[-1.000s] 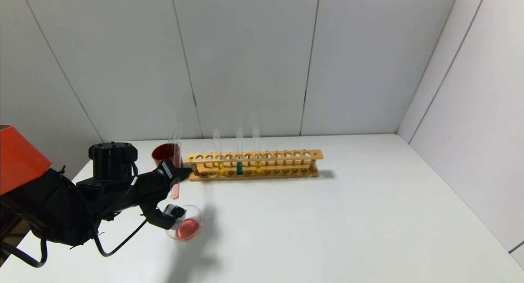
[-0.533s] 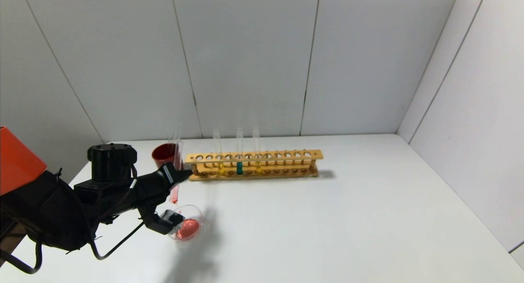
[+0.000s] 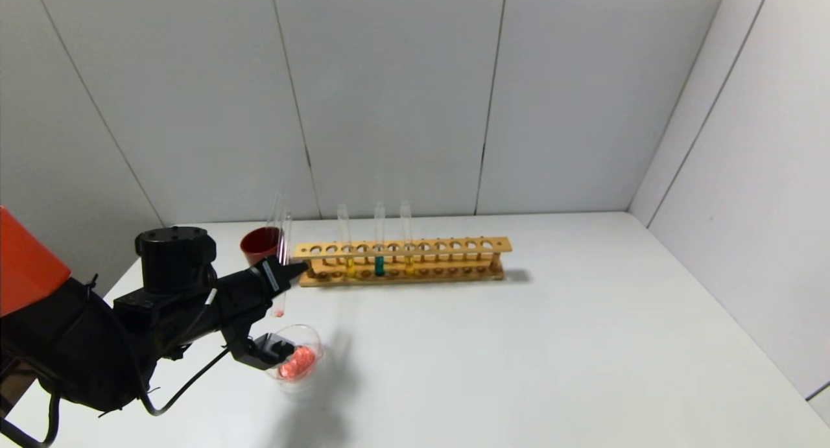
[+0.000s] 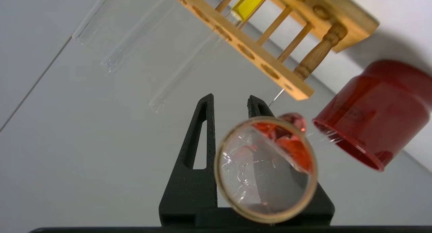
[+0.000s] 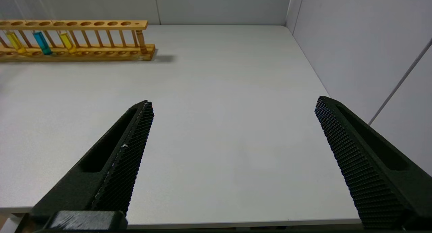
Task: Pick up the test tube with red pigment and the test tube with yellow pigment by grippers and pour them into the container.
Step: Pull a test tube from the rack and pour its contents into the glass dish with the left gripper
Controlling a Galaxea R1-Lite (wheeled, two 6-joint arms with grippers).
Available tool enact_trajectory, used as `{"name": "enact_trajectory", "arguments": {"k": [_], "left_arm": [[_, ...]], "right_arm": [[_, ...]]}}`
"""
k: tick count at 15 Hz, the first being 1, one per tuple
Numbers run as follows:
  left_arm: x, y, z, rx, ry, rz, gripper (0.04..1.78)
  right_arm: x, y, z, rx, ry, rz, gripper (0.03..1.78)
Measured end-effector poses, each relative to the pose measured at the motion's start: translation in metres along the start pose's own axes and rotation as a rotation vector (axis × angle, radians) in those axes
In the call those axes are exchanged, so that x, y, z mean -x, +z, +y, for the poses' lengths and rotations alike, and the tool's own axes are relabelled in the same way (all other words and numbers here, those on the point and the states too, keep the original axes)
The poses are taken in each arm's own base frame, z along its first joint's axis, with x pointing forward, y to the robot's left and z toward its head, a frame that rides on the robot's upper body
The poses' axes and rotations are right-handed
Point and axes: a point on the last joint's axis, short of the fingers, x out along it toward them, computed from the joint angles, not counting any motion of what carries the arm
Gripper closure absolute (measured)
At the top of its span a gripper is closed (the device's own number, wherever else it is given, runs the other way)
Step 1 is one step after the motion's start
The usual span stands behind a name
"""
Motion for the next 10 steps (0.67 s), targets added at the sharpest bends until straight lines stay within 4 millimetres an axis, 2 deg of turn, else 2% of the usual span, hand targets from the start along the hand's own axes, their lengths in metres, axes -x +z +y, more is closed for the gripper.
{"name": "enact_trajectory", "arguments": {"k": [10], "left_arm": [[0.0005,0.0023,-0.0009,-0.080,0.026,0.026,1.45]], "right_arm": [[0.0000,0.0000,0.0000,0.000,0.000,0.000,0.06]]}}
